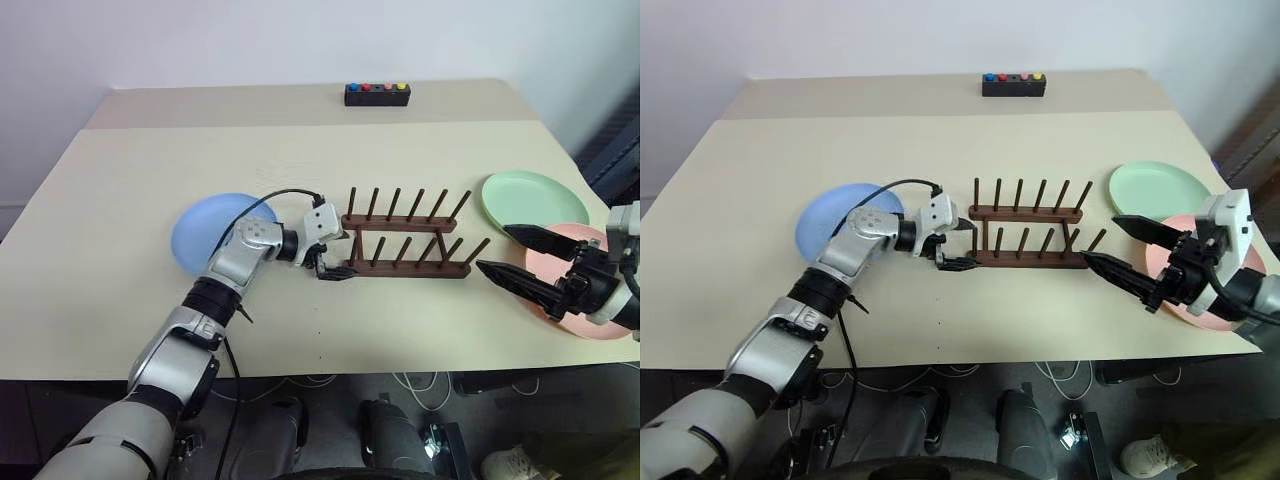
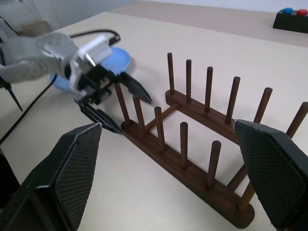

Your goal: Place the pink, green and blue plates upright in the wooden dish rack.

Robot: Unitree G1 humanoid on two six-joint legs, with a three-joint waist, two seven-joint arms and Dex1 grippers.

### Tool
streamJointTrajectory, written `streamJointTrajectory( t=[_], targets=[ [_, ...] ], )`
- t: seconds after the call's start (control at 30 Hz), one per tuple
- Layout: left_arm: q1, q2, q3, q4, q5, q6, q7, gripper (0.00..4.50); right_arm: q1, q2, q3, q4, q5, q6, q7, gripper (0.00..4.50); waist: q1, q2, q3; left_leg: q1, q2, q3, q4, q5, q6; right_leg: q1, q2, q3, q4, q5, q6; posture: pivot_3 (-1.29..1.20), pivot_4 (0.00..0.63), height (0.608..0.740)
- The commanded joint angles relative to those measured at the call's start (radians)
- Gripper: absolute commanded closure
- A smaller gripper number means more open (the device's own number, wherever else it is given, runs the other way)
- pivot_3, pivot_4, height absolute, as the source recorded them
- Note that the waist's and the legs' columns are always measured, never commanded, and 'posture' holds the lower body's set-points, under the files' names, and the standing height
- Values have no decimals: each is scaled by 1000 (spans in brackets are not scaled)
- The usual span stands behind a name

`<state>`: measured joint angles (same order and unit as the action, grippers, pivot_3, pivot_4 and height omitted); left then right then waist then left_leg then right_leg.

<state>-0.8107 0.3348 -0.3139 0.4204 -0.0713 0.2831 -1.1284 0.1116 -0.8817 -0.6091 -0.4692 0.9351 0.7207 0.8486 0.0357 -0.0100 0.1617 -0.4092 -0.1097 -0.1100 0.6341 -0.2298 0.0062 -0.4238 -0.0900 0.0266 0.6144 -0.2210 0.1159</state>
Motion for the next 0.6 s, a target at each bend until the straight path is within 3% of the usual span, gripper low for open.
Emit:
streamJointTrajectory(
  t=[0.03,0.07,0.13,0.23,0.3,0.47,0.6],
  targets=[
    [-50,31,89,-143,-94,193,-6,528,-20,6,6,-16,9,-12,-4,0,1,0,0,0,0,0,0,0,0,0,0,0,0,0,0,0,150,740],
    [-56,42,104,-169,-111,234,-4,823,-26,6,11,-13,13,-9,-7,0,1,0,0,0,0,0,0,0,0,0,0,0,0,0,0,0,150,740],
    [-55,85,112,-219,-118,260,-20,1865,-36,7,22,-8,18,-8,-5,0,1,0,0,0,0,0,1,0,0,0,0,0,0,0,0,0,150,740],
    [-65,105,174,-246,-199,283,-53,3441,-71,13,38,24,16,-13,-12,891,1,0,0,0,0,0,0,0,0,0,0,0,0,0,0,0,150,740],
    [-56,98,231,-230,-266,286,-69,4444,-87,21,47,31,25,-6,-22,1819,2,0,0,0,0,0,0,0,0,0,0,0,0,0,0,0,150,740],
    [38,123,205,-388,-419,402,-196,4500,-90,21,118,33,-33,-29,-3,4351,0,0,0,0,0,0,-1,0,0,0,-1,0,0,0,0,0,150,740],
    [95,114,140,-464,-406,393,-175,4500,-89,46,154,26,-61,-48,-14,4435,3,0,0,0,0,0,0,0,0,0,-2,0,0,0,-1,0,150,740]
  ],
)
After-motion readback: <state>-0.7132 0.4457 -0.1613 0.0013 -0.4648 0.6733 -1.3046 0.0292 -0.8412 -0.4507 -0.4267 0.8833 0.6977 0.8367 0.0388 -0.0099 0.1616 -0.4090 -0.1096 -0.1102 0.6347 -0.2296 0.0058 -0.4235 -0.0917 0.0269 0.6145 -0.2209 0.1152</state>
